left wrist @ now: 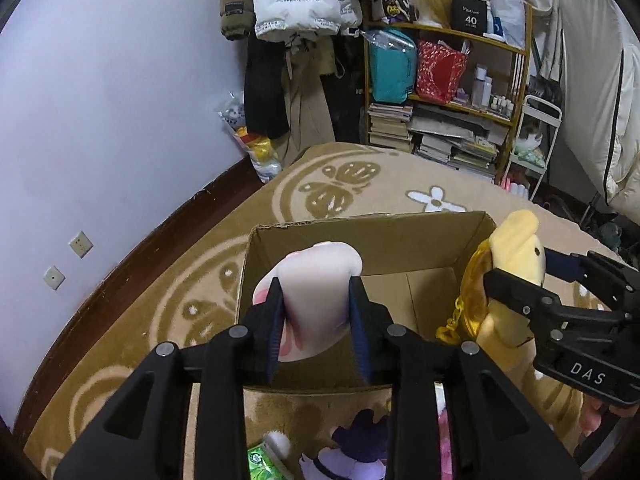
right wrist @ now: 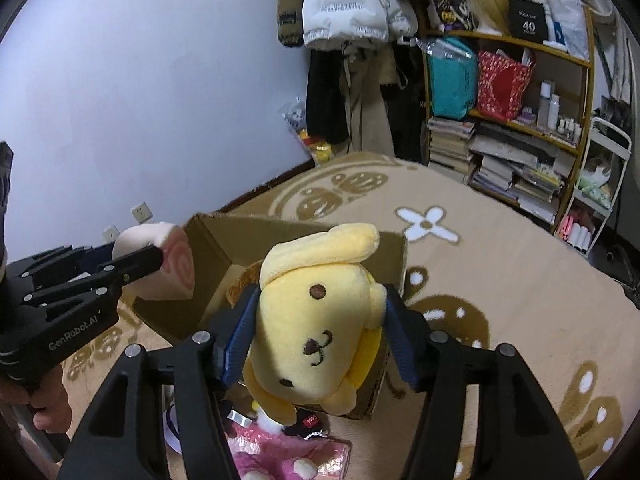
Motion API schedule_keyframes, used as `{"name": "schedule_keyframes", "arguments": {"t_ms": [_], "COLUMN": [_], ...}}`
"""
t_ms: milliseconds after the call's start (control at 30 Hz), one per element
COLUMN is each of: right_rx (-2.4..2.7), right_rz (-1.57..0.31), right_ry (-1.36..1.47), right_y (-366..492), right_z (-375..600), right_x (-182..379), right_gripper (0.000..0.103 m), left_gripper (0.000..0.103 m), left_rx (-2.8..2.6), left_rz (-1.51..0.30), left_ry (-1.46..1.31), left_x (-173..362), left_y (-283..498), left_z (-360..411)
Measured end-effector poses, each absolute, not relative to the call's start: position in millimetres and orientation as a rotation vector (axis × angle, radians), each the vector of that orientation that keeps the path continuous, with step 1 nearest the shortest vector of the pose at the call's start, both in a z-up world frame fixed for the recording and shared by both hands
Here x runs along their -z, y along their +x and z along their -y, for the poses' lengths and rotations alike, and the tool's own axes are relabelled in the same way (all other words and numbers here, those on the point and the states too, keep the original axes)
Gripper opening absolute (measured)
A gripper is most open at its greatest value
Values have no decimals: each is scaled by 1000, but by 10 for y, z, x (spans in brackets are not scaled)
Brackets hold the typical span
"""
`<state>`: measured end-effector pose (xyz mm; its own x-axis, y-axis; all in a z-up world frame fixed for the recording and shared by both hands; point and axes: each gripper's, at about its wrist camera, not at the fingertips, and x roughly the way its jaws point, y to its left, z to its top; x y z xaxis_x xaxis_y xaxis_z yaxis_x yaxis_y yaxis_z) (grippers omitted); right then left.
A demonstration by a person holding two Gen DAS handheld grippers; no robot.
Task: Organize soft objects
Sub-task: 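Carry both plushes over the box and open both tools to drop them, then move both tools back toward the remaining items beside the box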
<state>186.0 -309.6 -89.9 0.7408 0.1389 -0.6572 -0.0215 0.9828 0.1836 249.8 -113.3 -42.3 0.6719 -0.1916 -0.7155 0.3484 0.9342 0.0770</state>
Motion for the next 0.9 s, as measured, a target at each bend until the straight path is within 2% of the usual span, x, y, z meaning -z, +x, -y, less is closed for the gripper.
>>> {"name": "schedule_keyframes", "arguments": {"t_ms": [67,167,200,233,300,433,567,633,900], "right_rx": [-80,-93,-93,-92,-75,-78,-47,-33,-10], "right_rz": [-751,-759,-762,-763,-768,-764,-778,-764,-724], "right_ry": [182,210,208,200,177,194,202,205,233], "right_y": [1894,1898,1896,1889,1876,1793,1683,1590,1254], "right_z": [3109,3143,3145,3143,3125,3135,3147,3158,3202], "right_x": [929,941,937,930,919,890,847,799,652], "right_gripper": [66,73,76,82,91,96,96,103,103], "left_gripper": [33,38,50,67,83,94,97,101,101], "left_rx": [293,294,291,288,278,268,284,282,249], "left_rz": [-801,-846,-845,-827,-787,-767,-760,-739,-704], "left_ry": [211,195,189,178,167,222,271,280,307], "left_x": [453,494,491,461,388,258,121,33,-143], "left_y": [2522,2566,2563,2543,2496,2433,2264,2150,1790], "left_z": [1127,1097,1077,1047,996,950,898,832,665]}}
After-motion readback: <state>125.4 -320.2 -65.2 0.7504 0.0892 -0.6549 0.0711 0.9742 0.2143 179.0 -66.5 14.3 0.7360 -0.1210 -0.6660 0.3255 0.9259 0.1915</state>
